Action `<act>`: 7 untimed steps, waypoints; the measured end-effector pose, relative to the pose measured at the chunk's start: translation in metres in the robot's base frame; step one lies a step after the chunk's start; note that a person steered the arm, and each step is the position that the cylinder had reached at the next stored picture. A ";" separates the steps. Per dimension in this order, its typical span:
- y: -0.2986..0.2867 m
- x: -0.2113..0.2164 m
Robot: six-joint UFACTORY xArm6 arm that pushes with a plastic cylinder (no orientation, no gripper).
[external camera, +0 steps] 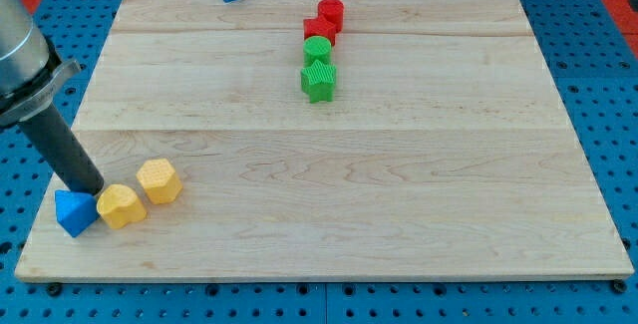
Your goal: Slightly move the yellow hexagon right to the yellow heart
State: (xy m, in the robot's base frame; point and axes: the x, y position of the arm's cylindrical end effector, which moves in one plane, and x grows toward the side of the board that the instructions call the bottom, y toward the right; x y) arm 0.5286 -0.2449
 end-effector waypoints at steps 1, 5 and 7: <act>0.000 -0.032; 0.087 -0.001; 0.062 -0.029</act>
